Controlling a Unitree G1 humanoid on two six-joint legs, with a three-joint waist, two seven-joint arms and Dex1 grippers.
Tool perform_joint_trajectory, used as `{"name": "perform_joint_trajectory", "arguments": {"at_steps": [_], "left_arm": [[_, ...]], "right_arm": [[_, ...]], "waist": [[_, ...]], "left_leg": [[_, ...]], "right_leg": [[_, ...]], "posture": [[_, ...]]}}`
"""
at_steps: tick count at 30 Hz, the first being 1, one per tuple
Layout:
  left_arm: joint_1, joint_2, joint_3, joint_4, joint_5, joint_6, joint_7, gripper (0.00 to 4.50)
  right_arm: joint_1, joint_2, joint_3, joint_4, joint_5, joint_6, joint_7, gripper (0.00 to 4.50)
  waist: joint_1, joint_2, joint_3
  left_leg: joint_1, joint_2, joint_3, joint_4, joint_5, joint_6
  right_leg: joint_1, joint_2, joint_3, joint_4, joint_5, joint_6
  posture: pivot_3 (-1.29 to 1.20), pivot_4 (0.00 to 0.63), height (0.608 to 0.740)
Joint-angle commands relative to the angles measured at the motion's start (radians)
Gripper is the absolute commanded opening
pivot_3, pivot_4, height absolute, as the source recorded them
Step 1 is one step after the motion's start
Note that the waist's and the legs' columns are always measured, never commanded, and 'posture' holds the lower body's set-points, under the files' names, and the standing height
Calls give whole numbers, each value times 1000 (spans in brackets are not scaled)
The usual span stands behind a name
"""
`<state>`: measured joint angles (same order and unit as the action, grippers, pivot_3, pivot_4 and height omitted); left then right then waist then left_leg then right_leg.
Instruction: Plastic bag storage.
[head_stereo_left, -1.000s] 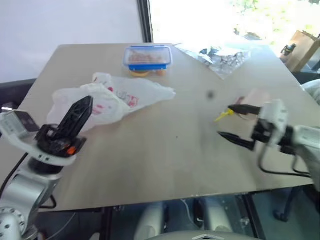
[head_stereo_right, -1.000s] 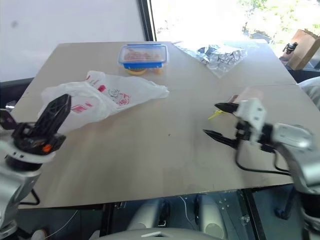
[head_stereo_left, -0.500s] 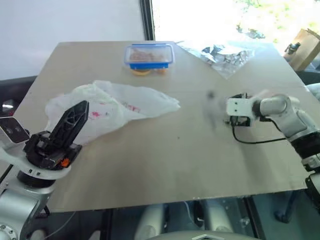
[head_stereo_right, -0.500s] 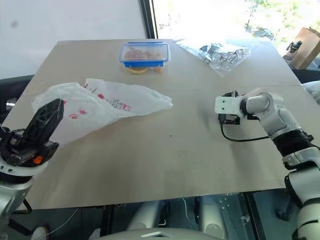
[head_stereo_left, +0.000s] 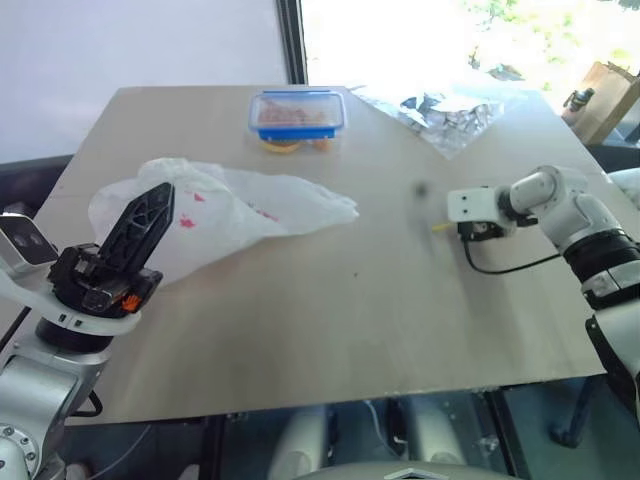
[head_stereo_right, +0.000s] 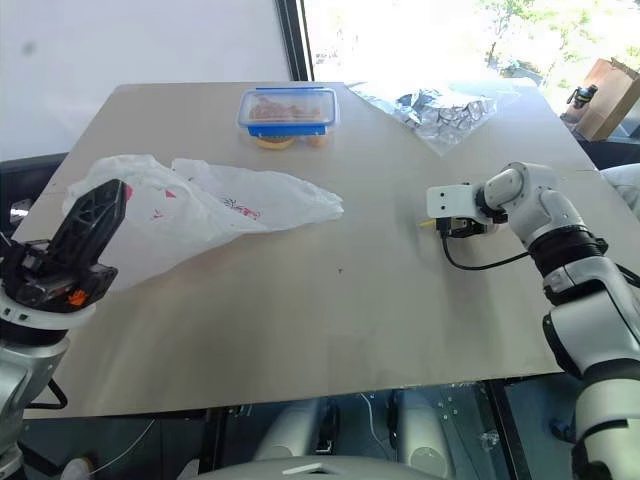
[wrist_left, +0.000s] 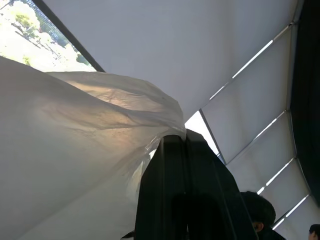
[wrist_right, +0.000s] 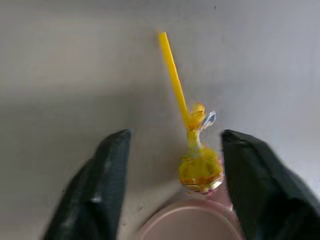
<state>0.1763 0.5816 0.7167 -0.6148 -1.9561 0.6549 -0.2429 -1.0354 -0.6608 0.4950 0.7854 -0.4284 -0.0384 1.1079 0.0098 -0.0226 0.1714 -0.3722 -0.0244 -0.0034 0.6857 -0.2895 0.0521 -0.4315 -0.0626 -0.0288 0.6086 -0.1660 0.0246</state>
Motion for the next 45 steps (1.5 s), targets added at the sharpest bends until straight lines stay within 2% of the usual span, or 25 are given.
{"name": "perform_joint_trajectory", "arguments": {"at_steps": [1, 2, 4, 5, 8, 12, 15, 17, 19, 22, 26, 31, 37, 39, 41, 45], "left_arm": [[-9, 22, 15, 2, -16, 12, -15, 0], [-12, 24, 15, 6, -16, 15, -16, 0], [-21, 25, 17, 18, -16, 25, -25, 0], [-28, 23, 17, 26, -16, 31, -33, 0], [-58, 27, 23, 64, -16, 57, -47, 0], [-100, 32, 43, 111, -16, 97, -58, 0], [-121, 21, 61, 136, -16, 127, -64, 0], [-134, 17, 77, 156, -16, 152, -72, 0], [-143, 20, 102, 175, -16, 185, -90, 0], [-125, 61, 147, 224, -16, 269, -147, 0], [-15, 163, 228, 333, -16, 413, -252, 0], [127, 223, 285, 380, -16, 499, -328, 0], [155, 194, 276, 332, -16, 462, -345, 0], [128, 198, 294, 354, -16, 457, -340, 0], [91, 225, 325, 402, -16, 470, -336, 0], [25, 283, 351, 512, -16, 515, -303, 0]], "right_arm": [[-17, 11, -2, 38, -20, 33, 6, 1405], [-21, 16, -7, 40, -15, 39, 14, 1108], [-13, 28, -26, 10, 14, 64, 42, 157], [-4, 32, -37, -14, 30, 76, 51, 29], [30, 45, -95, -118, 97, 150, 85, 29], [135, 79, -204, -465, 270, 395, 158, 29], [230, 170, -223, -766, 379, 630, 133, 29], [267, 274, -198, -899, 433, 759, 75, 29], [261, 388, -157, -912, 436, 799, -10, 29], [185, 548, -144, -805, 438, 799, -130, 29], [75, 628, -156, -660, 466, 762, -174, 29], [28, 606, -132, -582, 478, 701, -151, 29], [-14, 609, -86, -409, 401, 550, -225, 29], [13, 593, -84, -470, 444, 569, -154, 29], [68, 519, -75, -631, 519, 642, -31, 29], [159, 393, -24, -857, 586, 745, 70, 29]], "waist": [[0, 0, 0], [0, 0, 0], [0, 0, 0], [1, 0, 0], [1, 1, 1], [-4, 2, 1], [-5, 3, 2], [-5, 3, 2], [-8, 3, 2], [-14, 3, 2], [-20, 4, 2], [-25, 5, 3], [-31, 5, 3], [-30, 5, 3], [-25, 5, 3], [-24, 5, 3]], "left_leg": [[1, 0, 0, 0, 0, 0], [3, 0, 0, 0, 0, 0], [4, 0, 0, 0, 0, 0], [4, 0, 0, -1, 0, 0], [4, 1, 0, -2, 0, -1], [2, 1, 0, -3, 0, -1], [-2, 2, -2, -3, 0, -1], [-5, 2, -4, -3, -1, -2], [-8, 2, -4, -3, 0, -3], [-9, 1, -4, -3, 0, -4], [-9, 0, -4, -3, 0, -4], [-10, 0, -5, -6, 0, -4], [-10, 0, -4, -11, 2, -8], [-9, 0, -4, -13, 2, -9], [-9, 1, -5, -14, 3, -9], [-10, 0, -8, -15, 3, -9]], "right_leg": [[1, 0, 0, 0, 0, 0], [3, 0, 0, 0, 0, 0], [3, 0, 0, 1, 0, 0], [3, 0, 0, 1, 0, 0], [2, 1, 0, 1, 0, 0], [0, 1, 0, 0, 0, 0], [-4, 1, 0, 1, 1, 2], [-7, 1, -1, 1, 2, 4], [-10, 1, -1, 2, 2, 4], [-11, 2, -3, 3, 2, 4], [-12, 2, -3, 3, 2, 4], [-14, 2, -4, 2, 2, 4], [-16, 2, -3, 2, 2, 4], [-17, 2, -3, 2, 2, 4], [-17, 2, -4, 2, 1, 2], [-17, 1, -6, 1, 1, 2]], "posture": [[0, 150, 740], [0, 150, 740], [0, 150, 740], [0, 150, 740], [0, 150, 740], [0, 150, 740], [0, 150, 740], [0, 150, 740], [0, 150, 740], [0, 150, 740], [0, 150, 740], [0, 150, 740], [0, 150, 740], [0, 150, 740], [0, 150, 740], [0, 150, 740]]}}
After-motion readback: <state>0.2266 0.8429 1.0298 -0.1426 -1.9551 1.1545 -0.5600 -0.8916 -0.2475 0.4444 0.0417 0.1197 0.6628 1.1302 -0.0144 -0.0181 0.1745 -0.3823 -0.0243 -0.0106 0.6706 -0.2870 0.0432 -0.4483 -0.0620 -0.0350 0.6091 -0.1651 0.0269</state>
